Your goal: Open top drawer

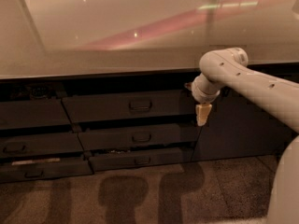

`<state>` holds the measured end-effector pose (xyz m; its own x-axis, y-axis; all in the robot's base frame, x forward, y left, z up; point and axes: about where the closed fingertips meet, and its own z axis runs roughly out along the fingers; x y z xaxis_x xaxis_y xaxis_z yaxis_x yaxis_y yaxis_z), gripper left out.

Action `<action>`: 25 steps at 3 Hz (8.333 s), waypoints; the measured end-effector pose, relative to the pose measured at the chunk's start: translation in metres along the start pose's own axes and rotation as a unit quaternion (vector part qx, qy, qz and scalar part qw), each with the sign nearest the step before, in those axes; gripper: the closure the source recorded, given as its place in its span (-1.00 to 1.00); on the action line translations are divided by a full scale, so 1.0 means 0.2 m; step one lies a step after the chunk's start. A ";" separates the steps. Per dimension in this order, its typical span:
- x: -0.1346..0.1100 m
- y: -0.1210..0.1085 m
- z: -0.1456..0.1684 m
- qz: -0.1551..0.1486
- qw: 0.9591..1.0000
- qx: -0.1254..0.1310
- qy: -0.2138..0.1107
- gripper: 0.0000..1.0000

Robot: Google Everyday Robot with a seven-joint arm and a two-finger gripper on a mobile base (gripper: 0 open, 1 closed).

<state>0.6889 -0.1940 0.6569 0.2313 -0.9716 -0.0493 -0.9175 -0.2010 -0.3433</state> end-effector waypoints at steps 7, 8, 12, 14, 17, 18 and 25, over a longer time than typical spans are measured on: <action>0.16 0.01 0.15 0.024 0.999 -0.027 -0.035 -0.15; 0.16 0.01 0.15 0.024 0.999 -0.027 -0.035 0.31; 0.16 0.00 0.12 0.024 0.999 -0.027 -0.035 1.00; 0.13 0.06 0.08 0.012 1.000 -0.008 -0.026 1.00; 0.12 0.14 0.07 0.009 1.000 -0.008 -0.025 1.00; 0.12 0.14 0.07 0.009 1.000 -0.008 -0.025 1.00; 0.10 0.32 0.01 -0.008 1.000 0.002 -0.026 1.00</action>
Offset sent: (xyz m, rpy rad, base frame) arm -0.0025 0.0012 -0.0009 0.0472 -0.0035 0.0576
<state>0.6347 -0.2256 0.6316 0.2621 -0.9607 -0.0917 -0.9125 -0.2157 -0.3476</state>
